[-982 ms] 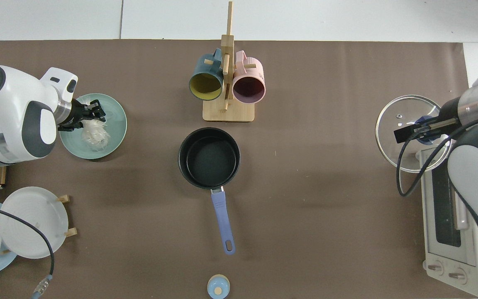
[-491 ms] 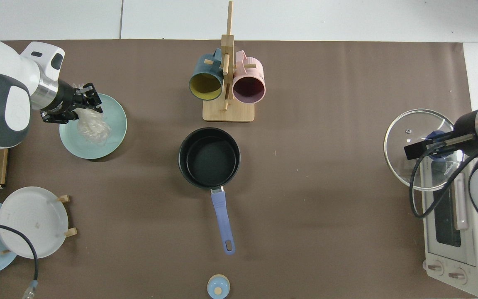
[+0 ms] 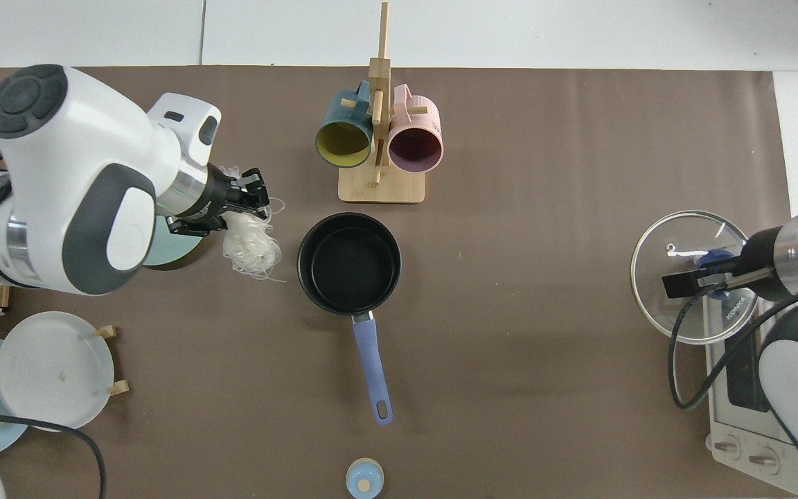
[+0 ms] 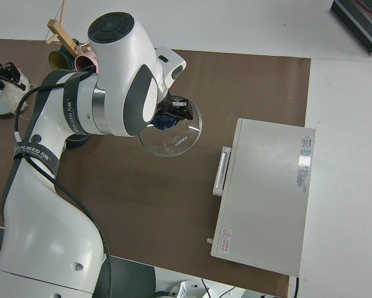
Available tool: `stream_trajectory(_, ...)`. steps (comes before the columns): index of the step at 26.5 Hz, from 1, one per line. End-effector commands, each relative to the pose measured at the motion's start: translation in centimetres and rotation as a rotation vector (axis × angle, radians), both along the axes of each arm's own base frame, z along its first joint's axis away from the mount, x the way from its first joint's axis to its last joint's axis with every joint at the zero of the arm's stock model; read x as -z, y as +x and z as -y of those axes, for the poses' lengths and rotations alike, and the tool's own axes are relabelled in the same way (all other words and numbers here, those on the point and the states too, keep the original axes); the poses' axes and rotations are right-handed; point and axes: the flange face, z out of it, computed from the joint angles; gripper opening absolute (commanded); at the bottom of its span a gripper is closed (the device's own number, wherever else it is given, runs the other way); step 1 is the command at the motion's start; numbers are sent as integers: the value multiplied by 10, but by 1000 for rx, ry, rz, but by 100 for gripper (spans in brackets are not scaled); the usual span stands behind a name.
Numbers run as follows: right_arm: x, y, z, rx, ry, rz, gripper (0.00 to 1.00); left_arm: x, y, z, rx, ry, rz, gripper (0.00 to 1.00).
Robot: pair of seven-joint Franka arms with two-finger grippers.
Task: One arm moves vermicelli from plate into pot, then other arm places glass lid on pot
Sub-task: 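Carry the vermicelli with the left gripper over the black saucepan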
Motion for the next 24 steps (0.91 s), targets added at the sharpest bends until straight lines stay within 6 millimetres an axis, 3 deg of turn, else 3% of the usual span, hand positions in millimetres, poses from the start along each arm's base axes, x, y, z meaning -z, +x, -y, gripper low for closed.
stream_trajectory(1, -3, -7, -10, 13, 22, 27, 2, 9, -34, 40, 21, -17, 29, 0)
stream_trajectory(7, -4, -6, -10, 13, 22, 30, 2, 35, -66, 91, 75, -33, 38, 0)
stream_trajectory(11, -4, -5, -10, 13, 22, 33, 2, 54, -70, 101, 77, -47, 54, 0)
stream_trajectory(14, -4, -5, -10, 13, 22, 33, 2, 65, -78, 119, 102, -54, 50, 0)
stream_trajectory(24, -5, -3, -10, 11, 22, 40, 2, 100, -66, 121, 75, -60, 58, 0)
